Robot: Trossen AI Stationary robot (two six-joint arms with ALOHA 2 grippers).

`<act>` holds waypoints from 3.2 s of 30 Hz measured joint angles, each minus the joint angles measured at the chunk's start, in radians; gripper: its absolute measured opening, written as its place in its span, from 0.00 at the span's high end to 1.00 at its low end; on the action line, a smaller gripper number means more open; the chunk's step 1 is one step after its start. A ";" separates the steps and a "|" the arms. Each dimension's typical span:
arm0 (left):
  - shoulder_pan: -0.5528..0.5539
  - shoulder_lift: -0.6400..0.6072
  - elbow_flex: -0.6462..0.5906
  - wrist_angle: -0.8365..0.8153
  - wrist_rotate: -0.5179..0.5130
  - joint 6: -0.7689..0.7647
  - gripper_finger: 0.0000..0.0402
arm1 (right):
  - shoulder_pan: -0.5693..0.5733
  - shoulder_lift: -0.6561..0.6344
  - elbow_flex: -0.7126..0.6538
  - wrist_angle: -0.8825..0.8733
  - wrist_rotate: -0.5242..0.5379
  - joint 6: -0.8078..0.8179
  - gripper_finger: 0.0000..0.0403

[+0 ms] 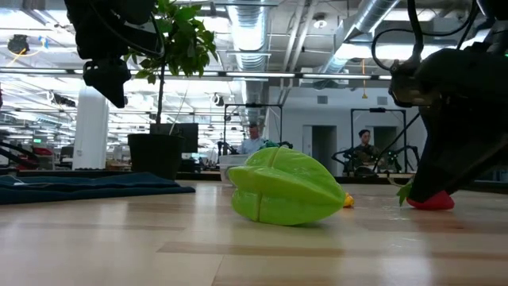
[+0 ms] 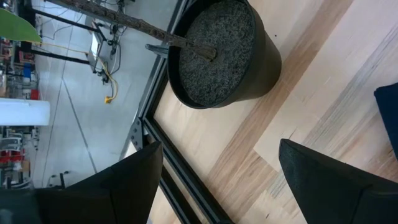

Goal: Pick and placing Produce into tupperware
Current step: Put the red strawberry into the transparent bin

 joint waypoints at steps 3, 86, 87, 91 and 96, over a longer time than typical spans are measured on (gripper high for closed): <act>0.000 0.000 0.000 0.000 -0.001 0.000 0.23 | 0.000 0.000 0.000 0.004 -0.002 0.000 0.64; 0.000 0.000 0.000 0.014 -0.004 0.001 0.23 | 0.000 0.002 0.000 0.032 -0.006 0.002 0.62; 0.000 0.000 0.000 0.014 -0.004 0.001 0.23 | 0.000 0.002 0.000 0.032 -0.006 0.002 0.62; 0.000 0.000 0.000 0.014 -0.004 0.001 0.23 | 0.000 0.002 0.000 0.036 -0.005 0.002 0.64; 0.000 0.000 0.000 0.014 -0.004 0.001 0.23 | 0.000 0.002 -0.001 0.048 0.006 0.003 0.64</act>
